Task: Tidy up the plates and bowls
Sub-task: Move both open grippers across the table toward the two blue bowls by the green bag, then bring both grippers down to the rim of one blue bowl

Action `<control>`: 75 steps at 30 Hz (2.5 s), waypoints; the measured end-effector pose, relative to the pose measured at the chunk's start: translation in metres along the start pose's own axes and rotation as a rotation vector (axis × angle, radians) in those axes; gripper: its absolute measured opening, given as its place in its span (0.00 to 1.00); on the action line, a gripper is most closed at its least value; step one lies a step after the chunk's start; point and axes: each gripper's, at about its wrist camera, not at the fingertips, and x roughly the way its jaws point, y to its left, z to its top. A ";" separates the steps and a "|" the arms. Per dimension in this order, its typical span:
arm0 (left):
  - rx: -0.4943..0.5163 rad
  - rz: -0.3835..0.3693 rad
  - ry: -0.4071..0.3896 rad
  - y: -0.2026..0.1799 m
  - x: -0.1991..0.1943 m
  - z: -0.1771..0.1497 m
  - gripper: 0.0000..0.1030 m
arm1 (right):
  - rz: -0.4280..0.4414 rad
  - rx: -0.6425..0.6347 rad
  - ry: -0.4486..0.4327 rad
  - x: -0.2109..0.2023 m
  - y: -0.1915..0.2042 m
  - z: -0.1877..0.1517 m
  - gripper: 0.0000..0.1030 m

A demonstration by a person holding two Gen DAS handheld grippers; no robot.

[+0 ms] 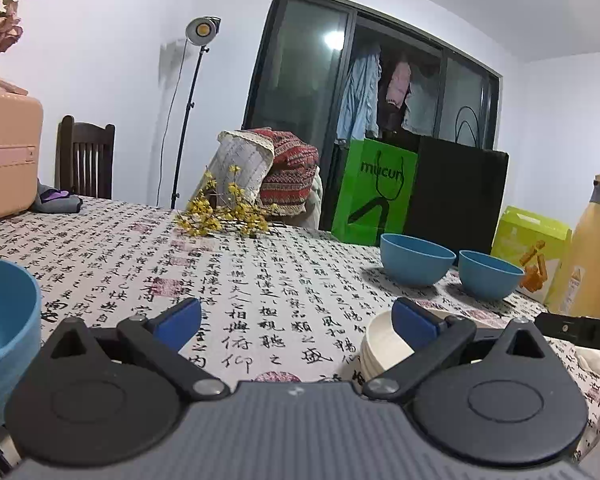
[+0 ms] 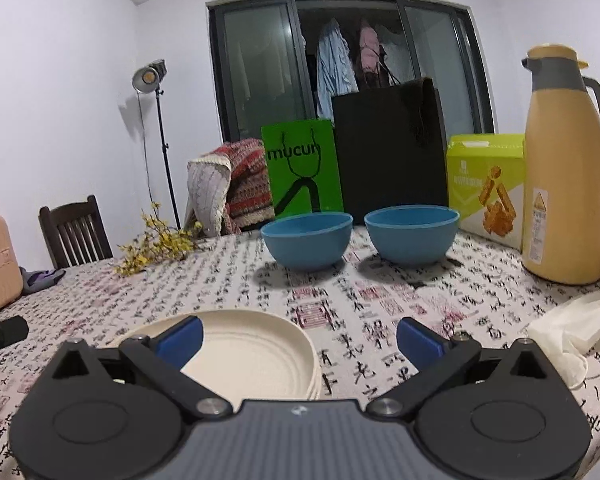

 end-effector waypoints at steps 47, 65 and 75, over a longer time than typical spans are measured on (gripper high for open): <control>0.090 -0.082 -0.058 -0.041 -0.016 0.037 1.00 | 0.030 -0.075 -0.103 -0.030 0.001 0.046 1.00; 0.152 -0.057 -0.021 -0.061 0.021 0.060 1.00 | -0.034 -0.022 -0.052 0.002 -0.052 0.059 1.00; 0.085 -0.083 0.115 -0.080 0.061 0.094 1.00 | -0.012 -0.030 -0.021 0.033 -0.049 0.086 1.00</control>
